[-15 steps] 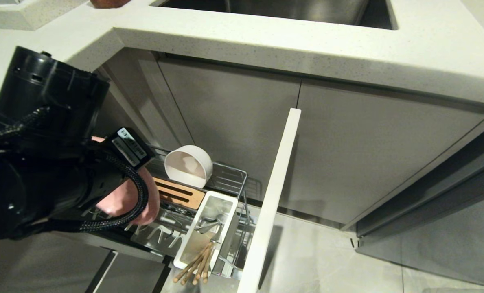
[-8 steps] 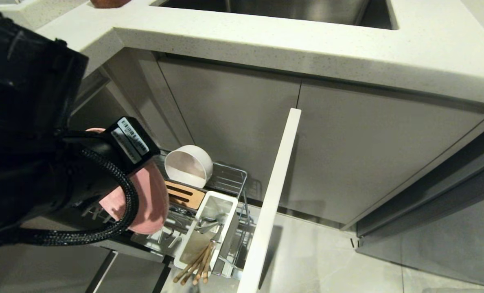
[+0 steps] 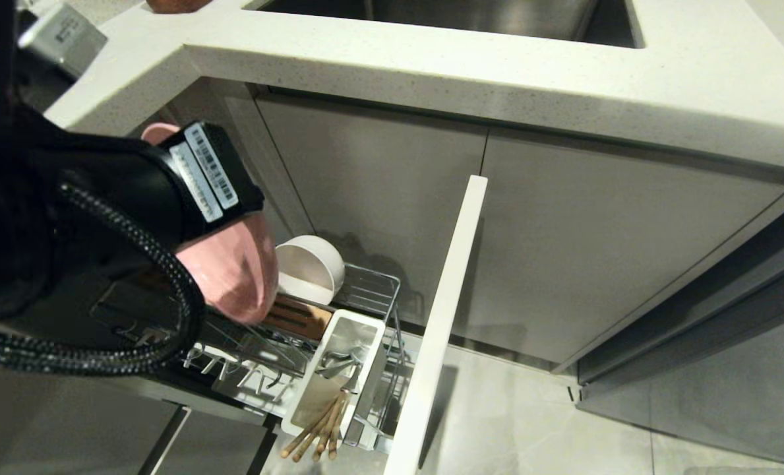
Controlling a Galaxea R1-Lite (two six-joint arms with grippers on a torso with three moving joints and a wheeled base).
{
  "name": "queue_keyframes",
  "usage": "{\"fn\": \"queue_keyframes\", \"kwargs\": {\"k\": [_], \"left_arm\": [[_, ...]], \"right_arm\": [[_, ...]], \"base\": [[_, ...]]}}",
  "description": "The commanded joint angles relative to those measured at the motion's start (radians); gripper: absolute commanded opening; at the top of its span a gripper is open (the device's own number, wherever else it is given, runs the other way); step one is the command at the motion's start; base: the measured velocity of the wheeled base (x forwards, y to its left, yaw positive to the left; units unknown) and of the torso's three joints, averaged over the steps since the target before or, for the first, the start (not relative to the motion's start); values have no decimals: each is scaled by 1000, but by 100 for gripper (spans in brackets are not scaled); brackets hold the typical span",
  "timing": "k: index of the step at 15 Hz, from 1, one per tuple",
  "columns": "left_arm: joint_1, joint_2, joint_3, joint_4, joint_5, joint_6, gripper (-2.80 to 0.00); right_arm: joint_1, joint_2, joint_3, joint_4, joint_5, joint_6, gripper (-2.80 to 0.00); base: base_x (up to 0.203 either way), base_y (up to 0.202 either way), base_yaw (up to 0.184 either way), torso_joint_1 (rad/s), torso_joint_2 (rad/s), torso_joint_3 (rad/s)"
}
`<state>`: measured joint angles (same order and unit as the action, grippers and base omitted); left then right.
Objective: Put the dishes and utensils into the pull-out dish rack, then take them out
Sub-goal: Take the plate out of the cupboard
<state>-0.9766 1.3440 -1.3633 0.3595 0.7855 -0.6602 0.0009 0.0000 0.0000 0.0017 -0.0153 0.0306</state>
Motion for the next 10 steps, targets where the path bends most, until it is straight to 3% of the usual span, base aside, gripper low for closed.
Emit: {"fn": "queue_keyframes", "kwargs": {"k": [1,7,10], "left_arm": [[2,13,-38,-60,6,140,-280],[20,10,-67,-386,12,508,-280],[28,14,-62,-546,70,691,-280]], "right_arm": [[0,0,3,0,0,0,-280],[1,0,2,0,0,0,-280],[1,0,3,0,0,0,-280]], "base": [[0,0,0,0,0,0],[0,0,0,0,0,0],[0,0,0,0,0,0]]}}
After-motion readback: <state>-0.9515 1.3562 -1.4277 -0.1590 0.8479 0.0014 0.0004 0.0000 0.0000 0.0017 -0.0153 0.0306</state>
